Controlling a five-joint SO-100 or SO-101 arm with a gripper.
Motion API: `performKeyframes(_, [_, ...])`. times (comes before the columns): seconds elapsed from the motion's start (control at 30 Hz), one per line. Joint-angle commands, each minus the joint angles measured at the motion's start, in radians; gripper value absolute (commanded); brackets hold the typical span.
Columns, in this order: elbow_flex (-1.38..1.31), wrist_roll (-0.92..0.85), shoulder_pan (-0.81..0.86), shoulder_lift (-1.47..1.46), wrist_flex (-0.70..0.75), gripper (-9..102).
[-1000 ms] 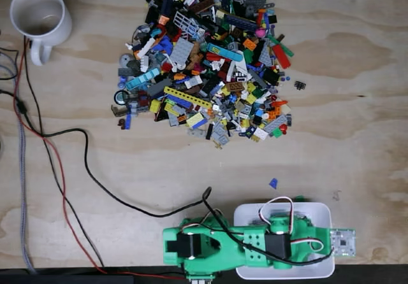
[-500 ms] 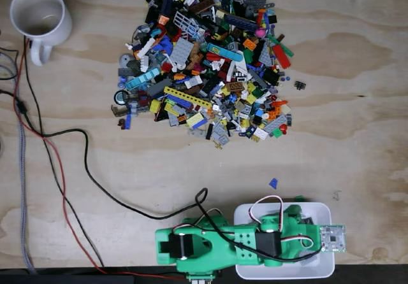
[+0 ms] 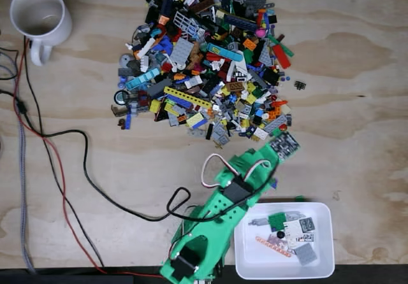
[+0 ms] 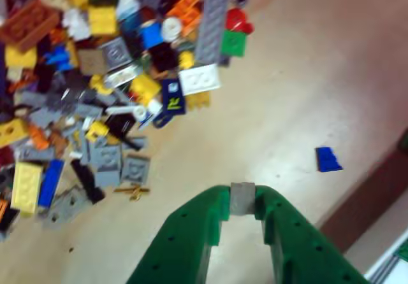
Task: Find the closest Lego and put it in the bin.
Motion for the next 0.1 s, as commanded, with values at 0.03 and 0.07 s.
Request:
performKeyframes(0.03, [0.081,0.107,-0.365,0.060,-0.100,0])
performKeyframes(0.07, [0.083,0.127,-0.416,0.055,-0.106,0])
